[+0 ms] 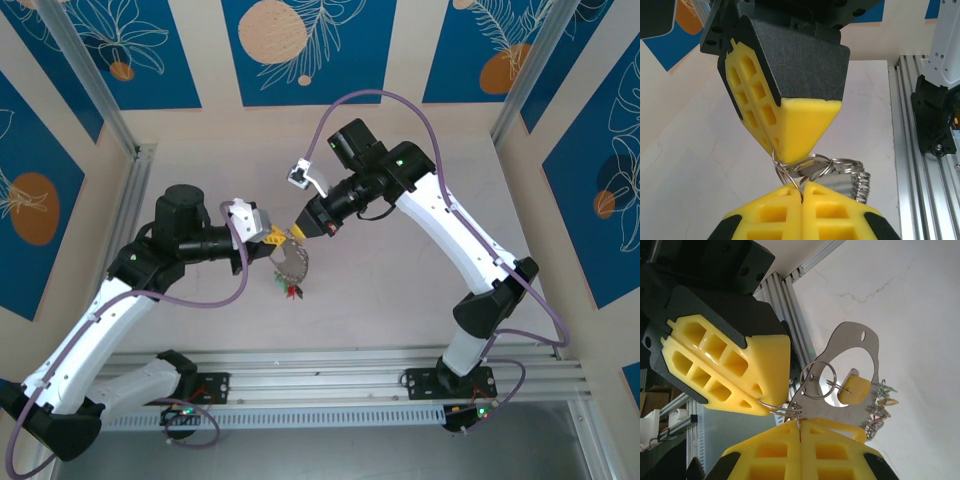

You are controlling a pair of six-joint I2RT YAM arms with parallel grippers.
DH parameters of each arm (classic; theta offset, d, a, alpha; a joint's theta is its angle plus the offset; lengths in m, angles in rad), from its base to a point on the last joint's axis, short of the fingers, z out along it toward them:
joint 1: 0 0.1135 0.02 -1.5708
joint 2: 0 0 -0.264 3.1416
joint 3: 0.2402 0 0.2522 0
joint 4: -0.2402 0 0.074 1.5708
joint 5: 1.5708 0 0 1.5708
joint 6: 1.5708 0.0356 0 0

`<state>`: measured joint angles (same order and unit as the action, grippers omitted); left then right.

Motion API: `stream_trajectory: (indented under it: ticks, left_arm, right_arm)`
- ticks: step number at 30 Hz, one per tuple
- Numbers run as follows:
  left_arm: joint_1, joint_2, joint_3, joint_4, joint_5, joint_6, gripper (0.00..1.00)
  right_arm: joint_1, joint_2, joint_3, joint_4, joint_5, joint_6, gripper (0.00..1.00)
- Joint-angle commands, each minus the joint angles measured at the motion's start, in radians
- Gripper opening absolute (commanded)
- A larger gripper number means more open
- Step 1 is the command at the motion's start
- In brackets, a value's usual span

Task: Put the keys on the keyring

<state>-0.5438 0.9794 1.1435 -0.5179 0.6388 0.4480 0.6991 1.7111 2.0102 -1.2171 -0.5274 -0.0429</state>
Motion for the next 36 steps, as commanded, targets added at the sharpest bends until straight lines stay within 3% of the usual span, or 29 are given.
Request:
stream_trajectory:
  ticks: [1, 19, 26, 28, 32, 36]
  left_arm:
    - [-0.023, -0.036, 0.017, 0.030, 0.082, 0.009, 0.00]
    - [-0.023, -0.053, -0.002, 0.071, 0.056, -0.004, 0.00]
    - [-0.021, -0.060, 0.011, 0.075, 0.058, -0.008, 0.00]
    - [-0.022, -0.060, 0.019, 0.075, 0.061, -0.010, 0.00]
    - [-0.022, -0.062, 0.044, 0.071, 0.071, -0.016, 0.00]
    - [-0.023, -0.071, 0.075, 0.077, 0.109, -0.039, 0.00]
  right_arm:
    - [-0.012, 0.012, 0.012, 0.002, 0.027, 0.011, 0.00]
    - [-0.012, 0.008, 0.000, -0.004, -0.057, 0.014, 0.00]
    - [-0.013, -0.016, -0.001, 0.010, -0.061, 0.037, 0.23]
    - [-0.015, -0.035, -0.005, 0.014, -0.037, 0.044, 0.35]
    - [-0.002, -0.103, -0.033, 0.039, 0.011, 0.027, 0.39]
    - [0.057, -0.223, -0.077, 0.087, 0.139, -0.057, 0.37]
